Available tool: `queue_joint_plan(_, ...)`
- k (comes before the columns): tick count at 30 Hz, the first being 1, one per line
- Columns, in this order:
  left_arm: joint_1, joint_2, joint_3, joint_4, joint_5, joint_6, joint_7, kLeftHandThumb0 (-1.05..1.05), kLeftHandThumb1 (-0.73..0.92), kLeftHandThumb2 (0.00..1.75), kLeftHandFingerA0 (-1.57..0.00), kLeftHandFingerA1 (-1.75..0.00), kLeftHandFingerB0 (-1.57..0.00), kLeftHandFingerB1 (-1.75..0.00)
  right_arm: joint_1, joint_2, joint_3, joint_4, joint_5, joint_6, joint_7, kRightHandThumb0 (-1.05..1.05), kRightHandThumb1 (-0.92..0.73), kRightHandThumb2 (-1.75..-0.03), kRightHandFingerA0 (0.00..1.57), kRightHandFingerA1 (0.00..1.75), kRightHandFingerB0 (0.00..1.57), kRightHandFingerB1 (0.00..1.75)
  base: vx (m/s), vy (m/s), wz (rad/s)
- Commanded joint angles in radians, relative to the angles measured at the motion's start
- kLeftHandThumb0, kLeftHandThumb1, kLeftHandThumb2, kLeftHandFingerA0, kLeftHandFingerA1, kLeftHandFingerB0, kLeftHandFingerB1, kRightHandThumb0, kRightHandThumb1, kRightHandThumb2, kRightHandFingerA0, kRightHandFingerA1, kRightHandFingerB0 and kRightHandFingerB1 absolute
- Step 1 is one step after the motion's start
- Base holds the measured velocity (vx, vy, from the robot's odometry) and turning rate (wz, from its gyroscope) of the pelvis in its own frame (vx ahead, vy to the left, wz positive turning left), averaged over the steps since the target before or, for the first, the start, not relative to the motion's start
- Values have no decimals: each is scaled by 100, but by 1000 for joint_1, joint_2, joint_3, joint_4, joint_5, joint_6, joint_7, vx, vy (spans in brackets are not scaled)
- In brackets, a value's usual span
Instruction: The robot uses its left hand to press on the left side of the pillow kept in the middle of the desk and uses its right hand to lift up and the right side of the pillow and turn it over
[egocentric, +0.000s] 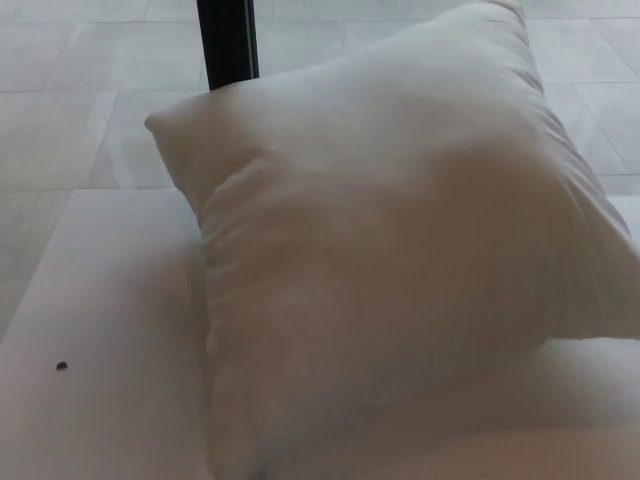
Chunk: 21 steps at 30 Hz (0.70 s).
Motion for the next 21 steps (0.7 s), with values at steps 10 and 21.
queue_joint_plan(10, -327, 27, 163, -536, -379, 317, 40, -80, 43, 85, -54, -59, -16, -57, -286, -176, -370, -52, 351, 191, 71, -95, -86, -66, 46, 45, 23, 32, 0, 0, 0)
queue_joint_plan(21, -768, 160, 197, -642, -336, 507, 250, -105, 31, 83, -79, -81, -61, -87, -622, -187, -205, -338, 304, 280, 87, -98, -65, -109, 72, 66, 33, 59, 0, 0, 0)
